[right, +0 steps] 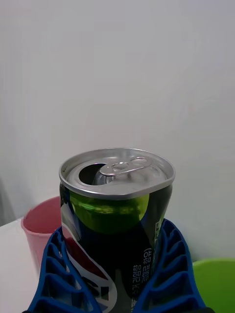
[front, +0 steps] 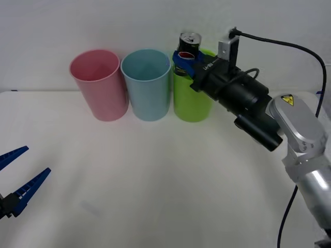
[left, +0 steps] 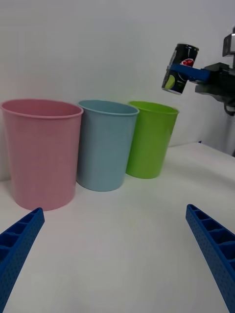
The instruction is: Grasp the object on the table and drop it into the matching bin: aluminum can to the light blue bin, PET bottle to the pink bin.
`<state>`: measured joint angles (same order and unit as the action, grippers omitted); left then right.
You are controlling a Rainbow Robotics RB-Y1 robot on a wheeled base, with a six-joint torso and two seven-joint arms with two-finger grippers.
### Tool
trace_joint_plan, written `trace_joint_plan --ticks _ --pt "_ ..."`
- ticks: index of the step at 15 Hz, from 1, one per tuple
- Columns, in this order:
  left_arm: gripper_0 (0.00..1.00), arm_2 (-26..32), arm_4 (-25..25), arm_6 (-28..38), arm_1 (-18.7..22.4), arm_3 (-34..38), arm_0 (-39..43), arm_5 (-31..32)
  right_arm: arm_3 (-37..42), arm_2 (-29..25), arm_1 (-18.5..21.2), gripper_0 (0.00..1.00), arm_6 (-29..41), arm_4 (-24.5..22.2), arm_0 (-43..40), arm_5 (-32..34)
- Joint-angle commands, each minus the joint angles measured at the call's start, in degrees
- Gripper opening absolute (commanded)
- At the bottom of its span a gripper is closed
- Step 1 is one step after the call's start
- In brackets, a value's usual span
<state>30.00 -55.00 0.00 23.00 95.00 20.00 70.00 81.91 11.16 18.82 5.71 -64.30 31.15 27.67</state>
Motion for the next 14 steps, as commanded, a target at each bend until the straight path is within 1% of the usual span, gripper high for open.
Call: trace_joint_plan --ticks 1,5,8,11,14 --pt "1.00 0.00 0.00 0.00 0.00 0.00 0.00 0.00 -8.26 0.00 -3.53 0.00 -0.17 -1.44 6.55 -0.08" --pt "1.00 0.00 0.00 0.00 0.00 0.00 0.00 0.00 -20.03 -0.17 -8.28 0.00 -0.70 -2.32 15.16 -1.57" --pt "1.00 0.00 0.00 0.00 0.00 0.00 0.00 0.00 -26.45 -0.17 -10.56 0.00 -1.22 -2.50 19.73 -2.89" --pt "1.00 0.00 0.00 0.00 0.00 0.00 0.00 0.00 -30.76 -0.17 -11.79 0.00 -1.49 -2.50 23.25 -3.68" --pt "1.00 0.00 0.00 0.00 0.00 0.00 0.00 0.00 -32.60 -0.17 -12.67 0.00 -1.84 -2.50 24.92 -4.82"
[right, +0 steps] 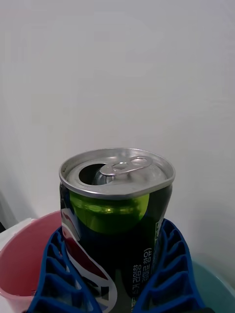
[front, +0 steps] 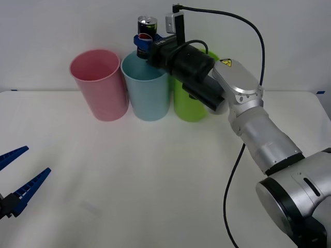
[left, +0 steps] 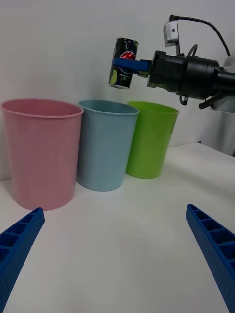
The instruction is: Grasp the object on the table and drop it into the matching bin: aluminum can to the light blue bin, PET bottle to the pink bin.
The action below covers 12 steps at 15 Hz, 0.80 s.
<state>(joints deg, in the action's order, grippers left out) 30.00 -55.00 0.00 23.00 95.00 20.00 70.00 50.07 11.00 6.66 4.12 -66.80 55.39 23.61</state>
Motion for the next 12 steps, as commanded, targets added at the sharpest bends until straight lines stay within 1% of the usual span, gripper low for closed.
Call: trace_joint_plan --ticks 1,7,8,9,10,12 --pt "1.00 0.00 0.00 0.00 0.00 0.00 0.00 0.00 -0.77 0.07 -0.51 0.00 -0.42 0.01 0.77 -0.93" --pt "1.00 0.00 0.00 0.00 0.00 0.00 0.00 0.00 -0.77 0.07 -0.51 0.00 -1.57 -0.08 0.77 -1.55" --pt "1.00 0.00 0.00 0.00 0.00 0.00 0.00 0.00 -0.77 0.07 -0.51 0.05 -1.83 -0.17 0.86 -1.55" --pt "1.00 0.00 0.00 0.00 0.00 0.00 0.00 0.00 -0.77 0.07 -0.51 0.61 -2.18 -0.17 0.77 -1.55" --pt "1.00 0.00 0.00 0.00 0.00 0.00 0.00 0.00 -0.68 0.07 -0.51 1.00 -2.45 -0.17 0.86 -1.64" --pt "1.00 0.00 0.00 0.00 0.00 0.00 0.00 0.00 -0.77 0.07 -0.42 1.00 -3.24 -0.43 0.77 -1.37"
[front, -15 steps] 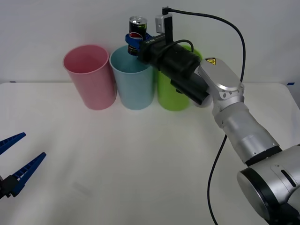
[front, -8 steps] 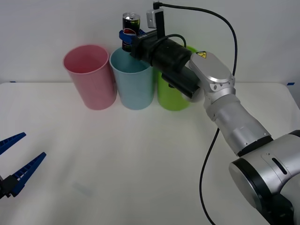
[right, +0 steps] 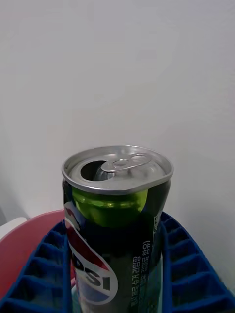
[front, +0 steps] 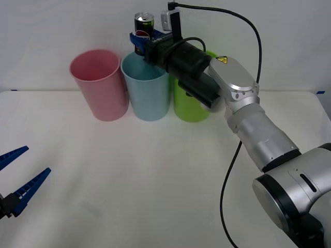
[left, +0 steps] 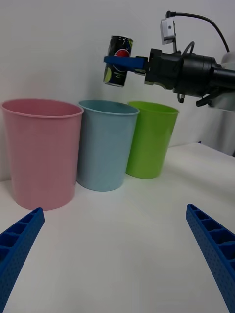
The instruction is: Grasp the object on the table and drop it into the matching bin: aluminum can to the light blue bin, PET bottle to the pink bin.
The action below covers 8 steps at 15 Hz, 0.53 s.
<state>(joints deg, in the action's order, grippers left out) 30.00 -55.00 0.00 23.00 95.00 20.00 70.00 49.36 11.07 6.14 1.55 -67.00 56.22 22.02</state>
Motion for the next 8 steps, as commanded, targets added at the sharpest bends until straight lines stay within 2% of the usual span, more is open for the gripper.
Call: trace_joint_plan --ticks 1,8 --pt "1.00 0.00 0.00 0.00 0.00 0.00 0.00 0.00 -0.05 0.00 0.10 1.00 -0.93 -0.24 -0.14 0.22" --pt "1.00 0.00 0.00 0.00 0.00 0.00 0.00 0.00 0.03 0.00 2.12 1.00 -1.19 0.38 -0.85 4.79"
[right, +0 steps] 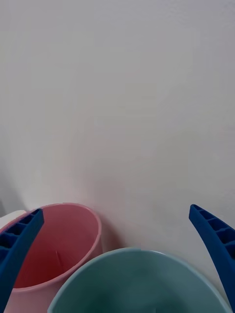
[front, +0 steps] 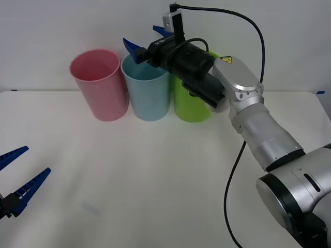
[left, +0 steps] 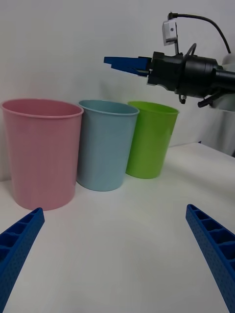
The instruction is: Grasp the object on the table and drop it into the matching bin: aluminum can to the light blue bin, PET bottle to the pink bin.
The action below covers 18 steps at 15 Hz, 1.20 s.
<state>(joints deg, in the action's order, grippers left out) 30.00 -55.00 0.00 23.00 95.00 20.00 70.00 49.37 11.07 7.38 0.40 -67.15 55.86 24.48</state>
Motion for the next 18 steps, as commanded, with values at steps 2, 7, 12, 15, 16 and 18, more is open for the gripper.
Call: trace_joint_plan --ticks 2,7,12,15,16,18 --pt "1.00 0.00 0.00 0.00 0.00 0.00 0.00 0.00 0.11 0.00 2.64 1.00 0.04 1.15 -1.63 6.28" --pt "1.00 0.00 0.00 0.00 0.00 0.00 0.00 0.00 10.31 0.00 7.91 1.00 0.48 1.94 -9.54 9.79" --pt "1.00 0.00 0.00 0.00 0.00 0.00 0.00 0.00 26.21 0.18 15.29 1.00 1.45 3.87 -21.84 11.29" --pt "1.00 0.00 0.00 0.00 0.00 0.00 0.00 0.00 34.74 0.09 20.48 1.00 1.71 6.24 -29.40 11.73" --pt "1.00 0.00 0.00 0.00 0.00 0.00 0.00 0.00 37.20 0.18 21.97 1.00 1.71 7.12 -31.78 11.73" --pt "1.00 0.00 0.00 0.00 0.00 0.00 0.00 0.00 42.56 0.09 26.11 1.00 1.27 9.67 -37.40 11.73"
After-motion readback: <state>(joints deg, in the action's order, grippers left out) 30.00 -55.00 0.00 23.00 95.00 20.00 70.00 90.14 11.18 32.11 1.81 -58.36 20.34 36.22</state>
